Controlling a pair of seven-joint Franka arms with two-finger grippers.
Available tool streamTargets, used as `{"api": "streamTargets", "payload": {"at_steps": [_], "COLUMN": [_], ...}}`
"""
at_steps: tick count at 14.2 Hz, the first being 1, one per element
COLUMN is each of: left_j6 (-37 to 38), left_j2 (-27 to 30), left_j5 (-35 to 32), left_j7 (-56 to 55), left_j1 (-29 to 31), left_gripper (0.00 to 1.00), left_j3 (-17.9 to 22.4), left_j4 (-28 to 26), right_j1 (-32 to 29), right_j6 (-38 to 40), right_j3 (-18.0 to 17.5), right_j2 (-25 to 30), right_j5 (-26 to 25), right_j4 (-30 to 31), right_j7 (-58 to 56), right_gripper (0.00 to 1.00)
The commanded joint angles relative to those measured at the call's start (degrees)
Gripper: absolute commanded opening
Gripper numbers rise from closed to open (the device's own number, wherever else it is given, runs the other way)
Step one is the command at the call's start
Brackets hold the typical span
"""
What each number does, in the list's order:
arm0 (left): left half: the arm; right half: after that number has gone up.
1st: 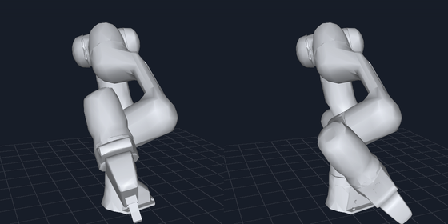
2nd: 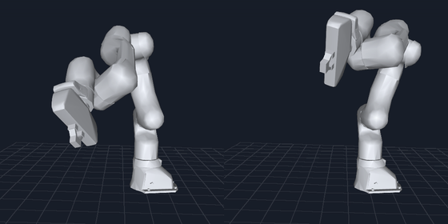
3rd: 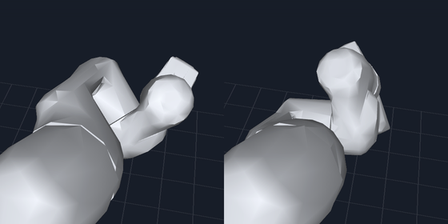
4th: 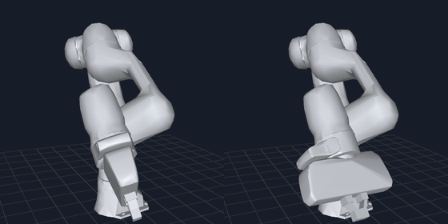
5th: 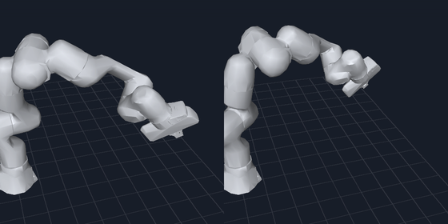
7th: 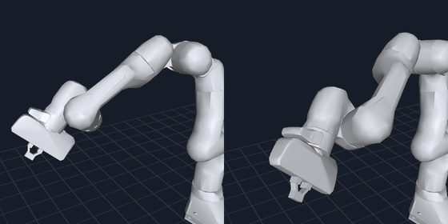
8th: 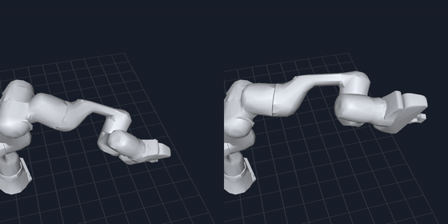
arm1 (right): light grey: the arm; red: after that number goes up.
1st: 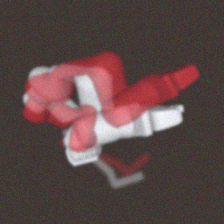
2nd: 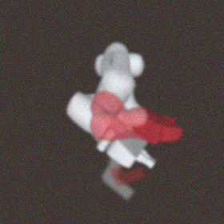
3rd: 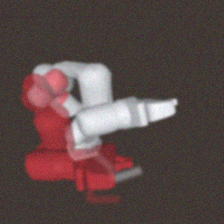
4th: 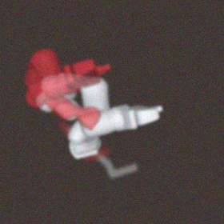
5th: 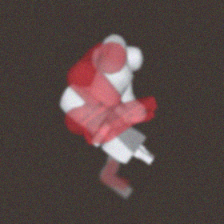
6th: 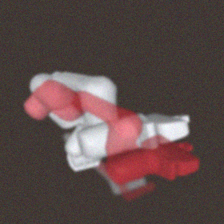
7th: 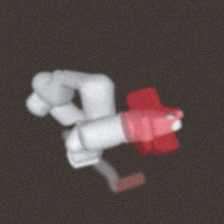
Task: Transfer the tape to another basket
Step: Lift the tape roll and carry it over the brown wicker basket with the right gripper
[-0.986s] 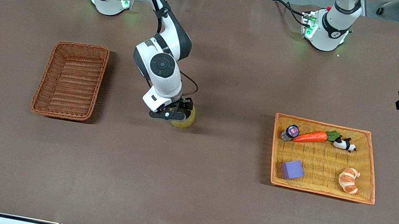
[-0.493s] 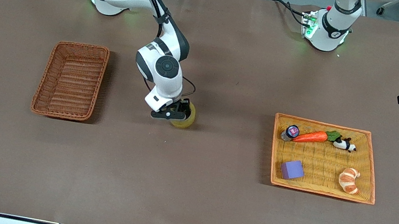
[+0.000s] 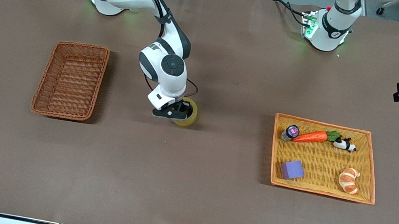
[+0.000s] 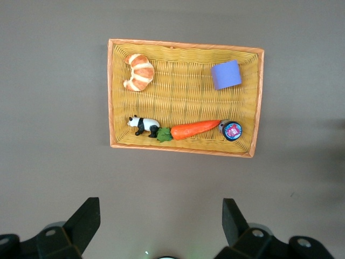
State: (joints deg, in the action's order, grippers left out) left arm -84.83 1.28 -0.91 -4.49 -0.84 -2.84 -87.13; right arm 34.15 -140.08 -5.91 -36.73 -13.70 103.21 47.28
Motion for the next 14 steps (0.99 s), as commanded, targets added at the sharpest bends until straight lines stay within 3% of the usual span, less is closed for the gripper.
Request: {"api": "streamTargets", "payload": {"at_steps": [1, 3, 5, 6, 7, 11, 14], "left_j6": [0.64, 0.29, 0.28, 0.11, -0.33, -3.93, -3.76], "left_j2": [1.53, 2.49, 3.11, 3.37, 4.07, 8.55, 7.95], "left_j5": [0.91, 0.91, 0.91, 0.91, 0.74, 0.47, 0.38], "left_j7": [-0.52, -0.87, -2.01, -2.02, -2.02, -2.02, -1.58], "left_j1": [0.75, 0.66, 0.92, 1.01, 0.92, 0.66, 0.57], "left_gripper": [1.0, 1.0, 1.0, 1.0, 1.0, 1.0, 1.0], "left_j3": [-1.55, -1.56, -1.56, -1.56, -1.56, -2.0, -2.0], "left_j4": [-0.76, -1.98, -3.13, -3.92, -4.62, -10.95, -10.17], "right_j1": [-3.02, -11.34, -24.51, -29.44, -31.67, -32.83, -32.83], "right_j6": [10.12, 21.03, 31.31, 34.75, 35.66, 30.94, 20.15], "right_j3": [-2.51, -7.77, -15.32, -17.36, -17.03, -3.79, 4.13], "right_j2": [2.35, 8.3, 15.51, 18.59, 21.32, 32.22, 37.24], "right_j5": [-0.28, 0.6, 1.47, 1.74, 1.83, 2.09, 2.97], "right_j4": [-4.58, -6.09, -5.66, -4.7, -2.95, 10.91, 24.0], "right_j7": [1.67, 0.02, -8.48, -13.31, -18.05, -38.53, -47.52], "right_gripper": [0.0, 0.0, 0.0, 0.0, 0.0, 0.0, 0.0]}}
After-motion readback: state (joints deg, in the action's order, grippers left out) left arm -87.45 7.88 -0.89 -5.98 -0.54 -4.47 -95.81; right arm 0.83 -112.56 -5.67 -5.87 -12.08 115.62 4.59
